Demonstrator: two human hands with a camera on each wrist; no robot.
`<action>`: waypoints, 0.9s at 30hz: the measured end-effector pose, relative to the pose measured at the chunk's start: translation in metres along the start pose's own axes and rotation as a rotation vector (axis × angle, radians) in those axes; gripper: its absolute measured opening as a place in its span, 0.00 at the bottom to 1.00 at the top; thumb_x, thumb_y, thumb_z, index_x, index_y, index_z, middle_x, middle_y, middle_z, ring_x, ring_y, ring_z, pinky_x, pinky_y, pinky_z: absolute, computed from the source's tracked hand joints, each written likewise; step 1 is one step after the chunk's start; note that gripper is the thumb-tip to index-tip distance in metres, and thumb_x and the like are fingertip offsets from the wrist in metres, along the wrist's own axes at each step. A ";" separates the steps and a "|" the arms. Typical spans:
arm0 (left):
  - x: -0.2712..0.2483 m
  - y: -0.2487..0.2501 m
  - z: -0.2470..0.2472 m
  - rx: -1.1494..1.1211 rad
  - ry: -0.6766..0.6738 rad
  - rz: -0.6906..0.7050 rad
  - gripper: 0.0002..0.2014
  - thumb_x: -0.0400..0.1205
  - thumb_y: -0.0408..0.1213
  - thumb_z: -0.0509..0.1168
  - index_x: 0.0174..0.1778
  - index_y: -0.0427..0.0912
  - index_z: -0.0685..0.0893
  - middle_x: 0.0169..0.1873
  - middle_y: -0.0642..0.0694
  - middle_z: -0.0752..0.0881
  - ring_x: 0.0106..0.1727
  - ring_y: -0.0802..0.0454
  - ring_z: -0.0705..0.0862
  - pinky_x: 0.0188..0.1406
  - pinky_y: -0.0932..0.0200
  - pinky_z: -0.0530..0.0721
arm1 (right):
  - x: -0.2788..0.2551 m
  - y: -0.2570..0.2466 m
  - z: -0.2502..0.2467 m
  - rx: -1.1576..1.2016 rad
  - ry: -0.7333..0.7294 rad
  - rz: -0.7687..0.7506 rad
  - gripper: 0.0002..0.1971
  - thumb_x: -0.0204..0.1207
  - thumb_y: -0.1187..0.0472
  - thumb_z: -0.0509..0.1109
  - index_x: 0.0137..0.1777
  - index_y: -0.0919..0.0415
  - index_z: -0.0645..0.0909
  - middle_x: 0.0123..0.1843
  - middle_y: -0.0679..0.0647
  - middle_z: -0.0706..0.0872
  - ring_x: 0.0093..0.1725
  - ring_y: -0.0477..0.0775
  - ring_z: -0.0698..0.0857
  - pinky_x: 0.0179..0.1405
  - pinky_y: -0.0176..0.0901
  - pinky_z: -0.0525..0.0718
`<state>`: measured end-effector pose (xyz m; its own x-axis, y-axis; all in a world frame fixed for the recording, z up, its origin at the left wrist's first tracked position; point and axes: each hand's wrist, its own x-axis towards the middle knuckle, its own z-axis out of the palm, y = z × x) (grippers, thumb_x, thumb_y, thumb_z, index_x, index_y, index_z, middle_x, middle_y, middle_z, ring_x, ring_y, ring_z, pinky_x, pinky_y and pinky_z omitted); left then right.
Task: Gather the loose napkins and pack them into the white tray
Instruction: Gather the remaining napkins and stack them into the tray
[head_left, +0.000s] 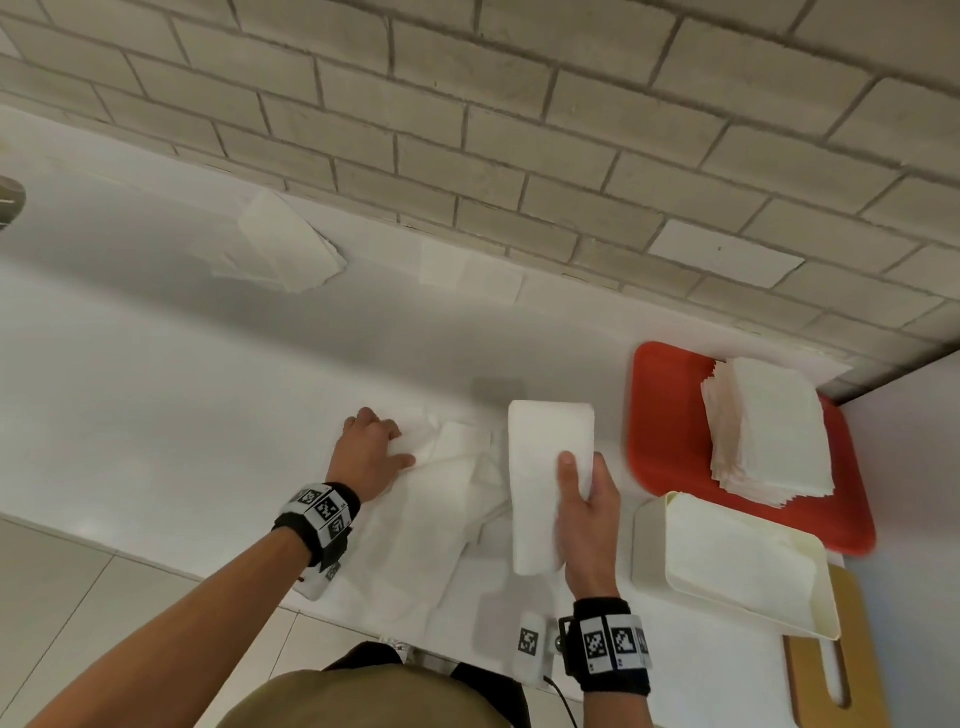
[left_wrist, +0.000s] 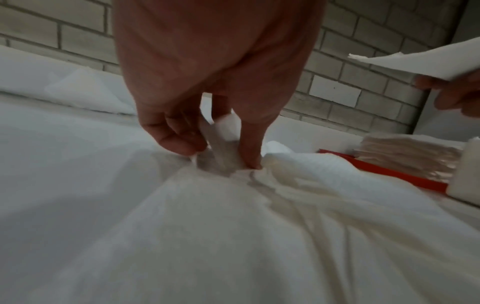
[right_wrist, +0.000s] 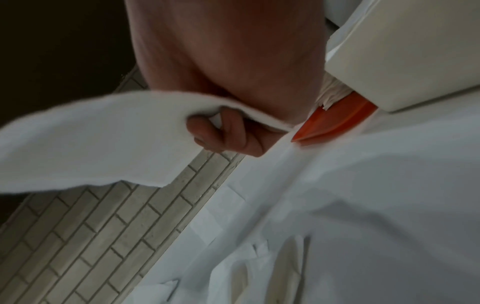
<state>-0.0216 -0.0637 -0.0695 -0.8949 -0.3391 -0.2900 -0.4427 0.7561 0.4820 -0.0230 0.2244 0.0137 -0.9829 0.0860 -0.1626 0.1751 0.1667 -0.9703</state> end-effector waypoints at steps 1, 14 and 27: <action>-0.001 0.000 -0.001 0.009 -0.005 0.009 0.20 0.80 0.48 0.81 0.63 0.42 0.89 0.63 0.43 0.79 0.69 0.40 0.76 0.64 0.46 0.79 | 0.000 0.000 0.003 -0.006 -0.018 0.005 0.07 0.92 0.46 0.70 0.60 0.44 0.87 0.57 0.46 0.95 0.59 0.52 0.94 0.65 0.67 0.91; -0.030 0.105 -0.118 -0.855 0.004 0.307 0.10 0.85 0.43 0.77 0.52 0.39 0.95 0.47 0.46 0.97 0.47 0.51 0.95 0.46 0.55 0.91 | 0.006 -0.053 0.043 0.043 -0.328 -0.276 0.17 0.90 0.51 0.71 0.77 0.44 0.84 0.82 0.45 0.79 0.84 0.48 0.78 0.84 0.52 0.77; -0.075 0.173 -0.121 -1.097 -0.088 0.314 0.26 0.94 0.60 0.50 0.67 0.52 0.90 0.61 0.49 0.94 0.64 0.52 0.92 0.67 0.51 0.89 | 0.009 -0.082 0.052 0.274 -0.076 -0.169 0.10 0.93 0.48 0.70 0.59 0.53 0.86 0.58 0.56 0.93 0.61 0.61 0.92 0.69 0.71 0.88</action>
<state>-0.0381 0.0250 0.1352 -0.9867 -0.1489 -0.0651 -0.0489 -0.1102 0.9927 -0.0495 0.1609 0.0830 -1.0000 0.0040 0.0020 -0.0024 -0.0989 -0.9951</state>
